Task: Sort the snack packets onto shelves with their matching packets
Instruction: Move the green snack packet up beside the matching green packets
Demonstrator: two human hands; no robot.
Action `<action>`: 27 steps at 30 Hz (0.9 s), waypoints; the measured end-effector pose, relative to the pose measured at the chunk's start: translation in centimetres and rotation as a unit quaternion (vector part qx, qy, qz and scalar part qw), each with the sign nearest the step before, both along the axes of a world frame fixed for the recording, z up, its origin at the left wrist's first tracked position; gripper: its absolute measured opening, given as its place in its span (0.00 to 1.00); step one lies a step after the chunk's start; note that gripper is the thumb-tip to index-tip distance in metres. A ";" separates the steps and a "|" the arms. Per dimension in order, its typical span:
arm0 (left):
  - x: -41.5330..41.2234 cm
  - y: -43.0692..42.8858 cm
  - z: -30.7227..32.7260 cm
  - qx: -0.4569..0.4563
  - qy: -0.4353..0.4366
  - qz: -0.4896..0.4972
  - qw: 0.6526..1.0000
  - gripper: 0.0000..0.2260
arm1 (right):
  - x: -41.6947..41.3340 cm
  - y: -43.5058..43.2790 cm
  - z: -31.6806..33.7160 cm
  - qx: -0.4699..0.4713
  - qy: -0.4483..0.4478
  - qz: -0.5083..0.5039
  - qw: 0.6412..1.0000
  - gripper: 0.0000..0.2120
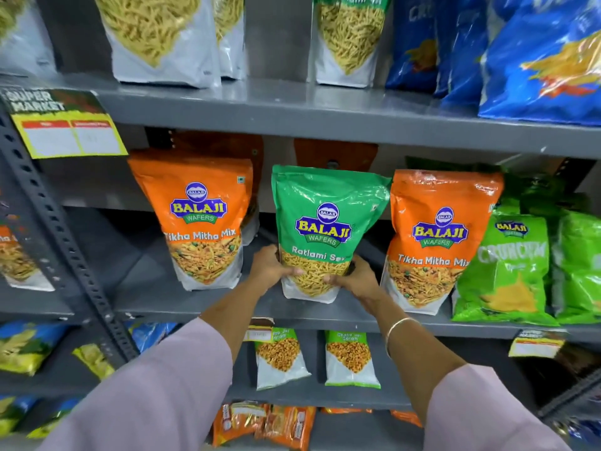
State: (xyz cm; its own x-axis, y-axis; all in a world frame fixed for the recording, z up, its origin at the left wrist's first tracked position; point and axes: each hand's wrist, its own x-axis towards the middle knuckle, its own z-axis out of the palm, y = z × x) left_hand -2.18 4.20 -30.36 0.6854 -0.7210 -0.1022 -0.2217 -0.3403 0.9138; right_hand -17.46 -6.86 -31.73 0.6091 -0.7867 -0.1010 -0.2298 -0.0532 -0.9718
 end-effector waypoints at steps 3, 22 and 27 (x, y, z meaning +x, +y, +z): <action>0.1 1.7 0.3 0.004 -0.014 -0.003 1.000 0.28 | 0.0 1.3 0.7 -0.018 0.001 0.019 1.000 0.31; -7.1 9.0 10.5 0.009 -0.158 -0.084 0.984 0.27 | -8.1 8.4 11.1 -0.019 0.009 0.062 0.998 0.30; -9.3 9.5 15.8 -0.011 -0.202 -0.097 0.974 0.24 | -11.5 9.5 17.5 -0.055 0.026 0.066 0.996 0.24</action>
State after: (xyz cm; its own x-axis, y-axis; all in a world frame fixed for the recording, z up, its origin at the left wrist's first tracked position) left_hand -11.44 13.70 -14.55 0.5169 -0.8401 0.1645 -0.6238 -0.2380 0.7444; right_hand -28.91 2.62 -14.24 0.7039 -0.7084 -0.0522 -0.2639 -0.1926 -0.9451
